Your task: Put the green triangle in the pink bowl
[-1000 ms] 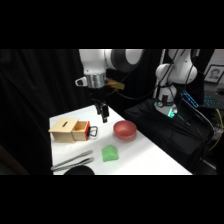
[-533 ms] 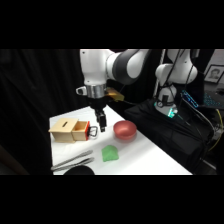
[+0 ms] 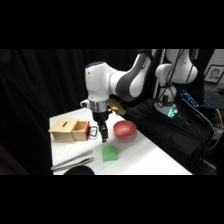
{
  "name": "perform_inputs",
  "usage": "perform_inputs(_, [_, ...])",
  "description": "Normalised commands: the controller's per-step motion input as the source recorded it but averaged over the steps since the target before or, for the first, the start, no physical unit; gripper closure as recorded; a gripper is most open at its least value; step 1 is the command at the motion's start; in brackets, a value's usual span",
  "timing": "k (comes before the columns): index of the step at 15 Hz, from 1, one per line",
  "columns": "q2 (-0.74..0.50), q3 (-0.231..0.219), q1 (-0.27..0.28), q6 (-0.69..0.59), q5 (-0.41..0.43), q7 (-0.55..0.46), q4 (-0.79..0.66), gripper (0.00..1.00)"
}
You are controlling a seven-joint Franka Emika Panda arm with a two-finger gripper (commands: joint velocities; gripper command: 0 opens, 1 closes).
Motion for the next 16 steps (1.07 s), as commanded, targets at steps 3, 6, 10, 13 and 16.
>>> perform_inputs(3, [0.02, -0.086, 0.153, 0.28, -0.156, 0.24, -0.15, 0.00])
perform_inputs(6, [0.05, -0.091, 0.150, 0.25, -0.153, 0.22, -0.09, 0.00])
perform_inputs(10, [0.12, -0.105, 0.132, 0.26, -0.131, 0.19, 0.01, 0.00])
perform_inputs(13, [0.16, -0.118, 0.124, 0.30, -0.091, 0.16, 0.04, 0.00])
perform_inputs(16, [0.18, -0.109, 0.112, 0.22, -0.051, 0.12, 0.10, 0.00])
